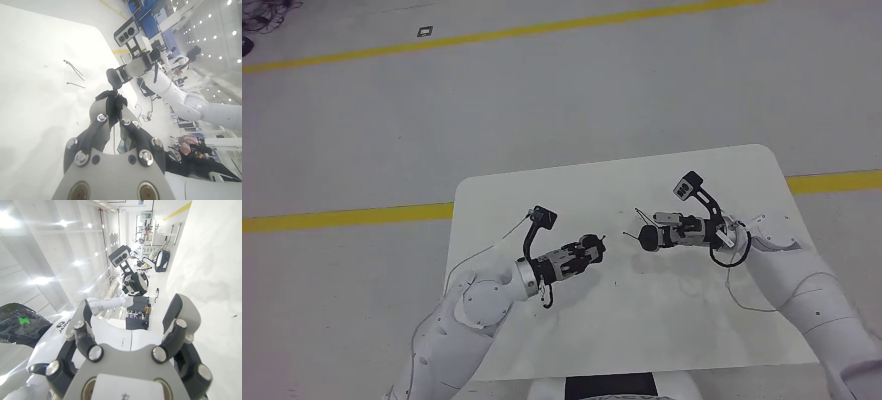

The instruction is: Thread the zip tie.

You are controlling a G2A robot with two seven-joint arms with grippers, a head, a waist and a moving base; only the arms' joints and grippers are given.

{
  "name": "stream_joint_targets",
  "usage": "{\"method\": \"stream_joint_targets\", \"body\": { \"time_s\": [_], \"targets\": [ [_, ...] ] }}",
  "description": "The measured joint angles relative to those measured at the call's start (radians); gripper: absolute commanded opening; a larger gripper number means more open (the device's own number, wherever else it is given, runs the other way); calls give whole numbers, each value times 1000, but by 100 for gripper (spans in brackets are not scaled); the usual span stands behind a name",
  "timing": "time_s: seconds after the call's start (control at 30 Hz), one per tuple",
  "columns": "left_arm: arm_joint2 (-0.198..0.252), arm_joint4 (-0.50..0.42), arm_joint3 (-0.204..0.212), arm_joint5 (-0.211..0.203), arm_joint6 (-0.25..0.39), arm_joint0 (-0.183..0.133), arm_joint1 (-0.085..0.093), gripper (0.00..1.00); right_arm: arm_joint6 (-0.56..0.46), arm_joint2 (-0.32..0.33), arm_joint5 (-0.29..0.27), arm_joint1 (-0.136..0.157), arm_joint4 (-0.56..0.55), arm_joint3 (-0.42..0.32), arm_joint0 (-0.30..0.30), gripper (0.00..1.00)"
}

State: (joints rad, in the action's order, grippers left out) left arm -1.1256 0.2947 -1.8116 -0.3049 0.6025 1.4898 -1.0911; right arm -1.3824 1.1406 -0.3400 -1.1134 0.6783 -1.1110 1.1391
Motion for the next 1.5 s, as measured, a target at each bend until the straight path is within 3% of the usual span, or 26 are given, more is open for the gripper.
{"method": "stream_joint_targets", "body": {
  "time_s": [0.1,0.2,0.3,0.43,0.53,0.6,0.67,0.93,1.0,1.23,1.37,1.5],
  "targets": [
    [0,2,0,1,0,0,0,0,20,2,0,2,-24,-16,1,100],
    [0,1,0,1,-1,0,0,0,91,23,11,21,-198,-66,-3,100],
    [0,1,0,1,-1,0,0,0,150,42,73,44,-447,-153,-5,100],
    [0,1,0,1,-1,0,0,0,178,31,206,64,-738,-289,-3,100],
    [0,1,0,1,-1,0,0,0,161,-1,260,68,-881,-343,-18,100],
    [0,1,0,1,-1,0,0,0,148,-30,267,69,-960,-365,-32,100],
    [0,1,0,1,-1,0,0,0,145,-55,265,69,-1028,-380,-42,100],
    [0,1,0,1,-1,0,0,0,153,-59,261,69,-1036,-385,-42,100],
    [0,1,0,1,-1,0,0,0,162,-78,245,71,-1085,-399,-46,100],
    [0,1,0,1,-1,0,0,0,86,-172,89,66,-1304,-391,-148,100],
    [0,1,0,1,-1,0,0,0,66,-219,3,55,-1304,-358,-207,100],
    [0,1,0,1,-1,0,0,0,64,-293,0,41,-1278,-323,-264,100]
  ]
}}
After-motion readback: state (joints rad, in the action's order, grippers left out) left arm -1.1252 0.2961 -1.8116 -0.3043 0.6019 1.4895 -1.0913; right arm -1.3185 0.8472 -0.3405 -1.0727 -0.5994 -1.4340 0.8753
